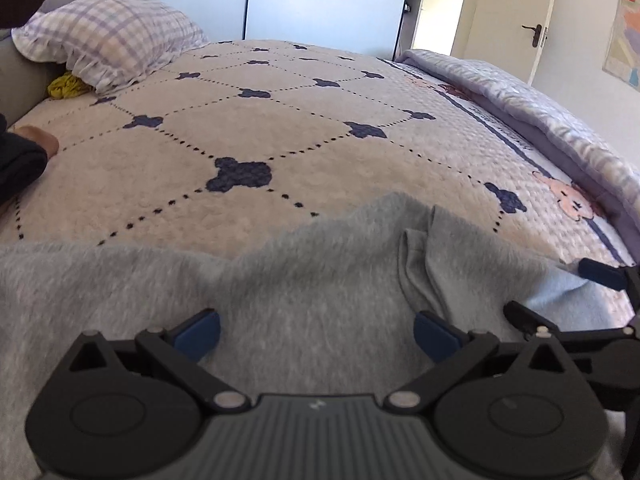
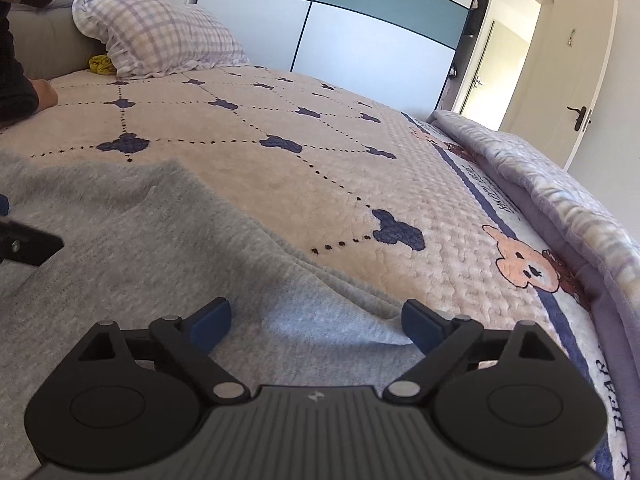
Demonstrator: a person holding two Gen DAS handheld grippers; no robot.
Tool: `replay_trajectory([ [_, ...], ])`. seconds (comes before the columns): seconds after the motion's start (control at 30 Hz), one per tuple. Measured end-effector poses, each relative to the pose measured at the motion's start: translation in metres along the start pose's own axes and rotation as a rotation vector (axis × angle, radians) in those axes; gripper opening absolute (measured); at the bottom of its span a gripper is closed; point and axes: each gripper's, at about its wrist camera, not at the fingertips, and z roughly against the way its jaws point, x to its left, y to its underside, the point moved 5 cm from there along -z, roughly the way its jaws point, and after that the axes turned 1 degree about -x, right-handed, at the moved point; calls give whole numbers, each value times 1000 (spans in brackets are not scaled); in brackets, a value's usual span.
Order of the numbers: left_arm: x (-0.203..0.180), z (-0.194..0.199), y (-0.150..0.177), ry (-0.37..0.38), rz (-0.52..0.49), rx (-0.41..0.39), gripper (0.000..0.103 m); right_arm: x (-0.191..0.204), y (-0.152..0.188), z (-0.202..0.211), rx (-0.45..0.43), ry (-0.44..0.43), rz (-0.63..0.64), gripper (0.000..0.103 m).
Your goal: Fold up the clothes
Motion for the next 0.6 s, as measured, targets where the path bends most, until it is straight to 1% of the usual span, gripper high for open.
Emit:
replay_trajectory([
  [0.07,-12,-10,0,-61,-96,16,103,1,0,0,1,24,12,101],
  [0.13,-17,-8,1,-86,-111,-5,103,2,0,-1,5,45,23,103],
  [0.23,-9,-4,6,-39,-70,-50,103,3,0,-1,2,51,30,103],
  [0.3,-6,-1,7,-21,-45,-73,103,3,0,-1,1,52,30,103],
  [0.33,-8,-2,6,-30,-49,-69,103,3,0,-1,1,53,30,103],
  [0.4,-15,-5,7,-69,-80,-63,103,3,0,-1,2,53,30,103],
  [0.5,-15,-4,7,-73,-84,-72,103,4,0,0,2,54,30,103],
  [0.53,-12,-3,7,-56,-81,-60,103,4,0,0,2,54,30,103],
  [0.6,-8,2,8,-13,-106,-21,103,4,-1,-2,10,7,20,103],
])
